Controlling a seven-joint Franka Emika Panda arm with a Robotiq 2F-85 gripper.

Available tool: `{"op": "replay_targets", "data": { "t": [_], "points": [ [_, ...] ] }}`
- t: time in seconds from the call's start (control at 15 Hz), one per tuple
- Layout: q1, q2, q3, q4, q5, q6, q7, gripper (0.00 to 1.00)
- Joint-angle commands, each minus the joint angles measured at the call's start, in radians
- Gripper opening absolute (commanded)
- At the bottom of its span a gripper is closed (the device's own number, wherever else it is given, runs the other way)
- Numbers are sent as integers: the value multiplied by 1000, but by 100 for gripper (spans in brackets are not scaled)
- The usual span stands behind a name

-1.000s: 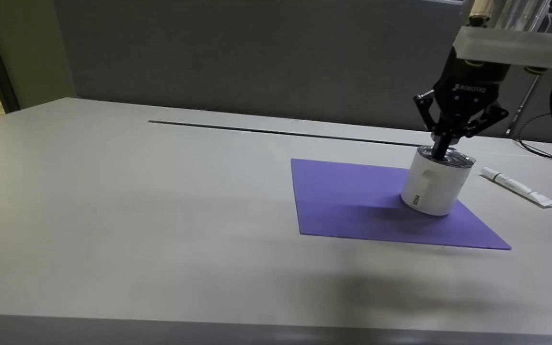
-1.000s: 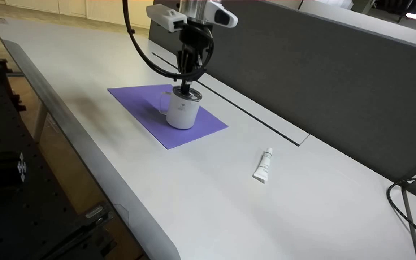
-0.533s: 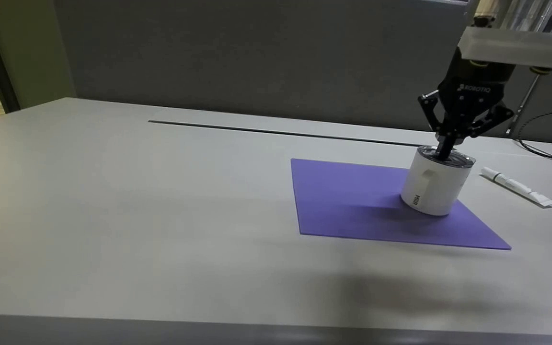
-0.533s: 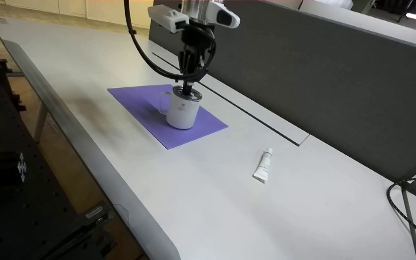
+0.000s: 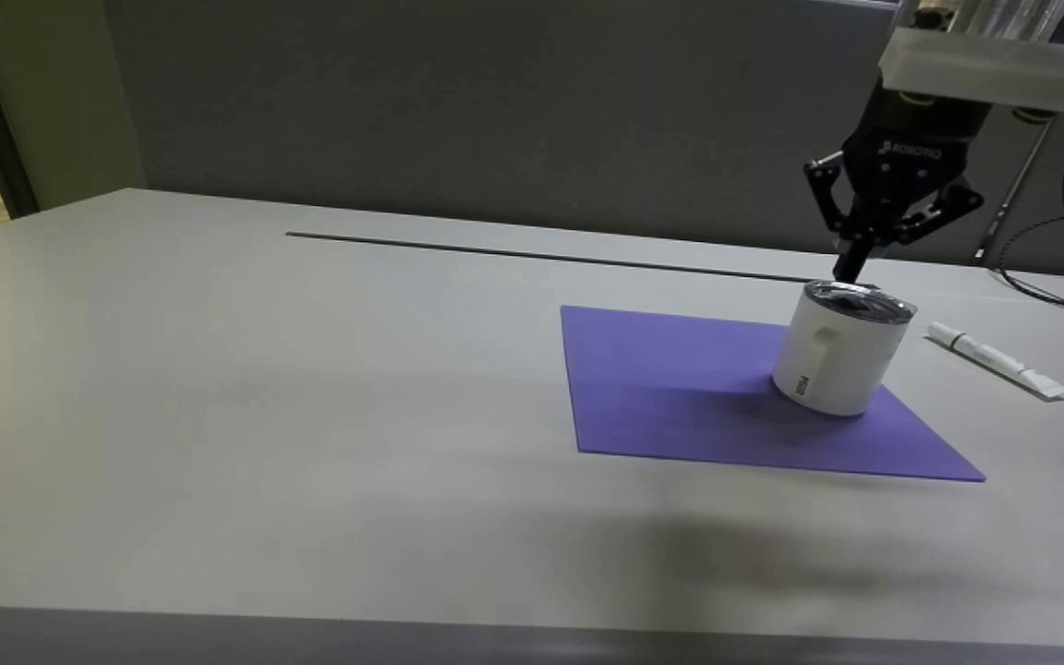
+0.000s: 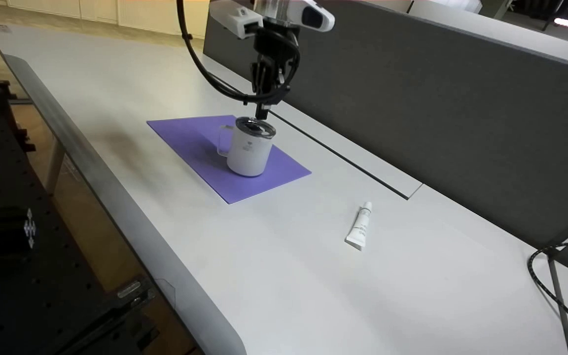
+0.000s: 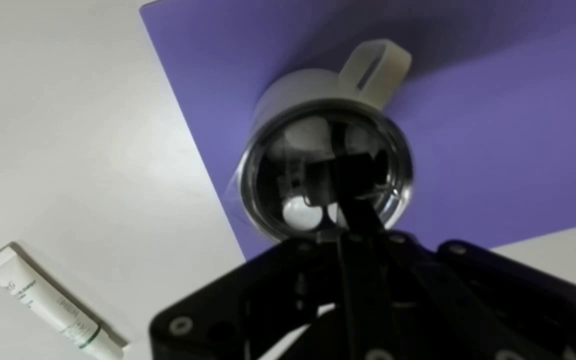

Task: Remove the silver lid from the white mug

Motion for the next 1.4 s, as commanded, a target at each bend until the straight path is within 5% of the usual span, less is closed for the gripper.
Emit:
{"op": "replay_targets", "data": {
  "t": [0.0,0.13,0.2,0.6,1.0,1.33],
  "points": [
    [-17,-112,31,33,90,-63,-36,0],
    [-6,-159,18,55,73,-110,-24,0],
    [-2,-181,3,68,23,-162,-8,20],
    [-23,-247,-20,122,-63,-402,-9,62],
    [-48,-245,-43,149,-95,-482,-6,99],
    [-50,-245,-44,126,-104,-482,-21,100]
  ]
}}
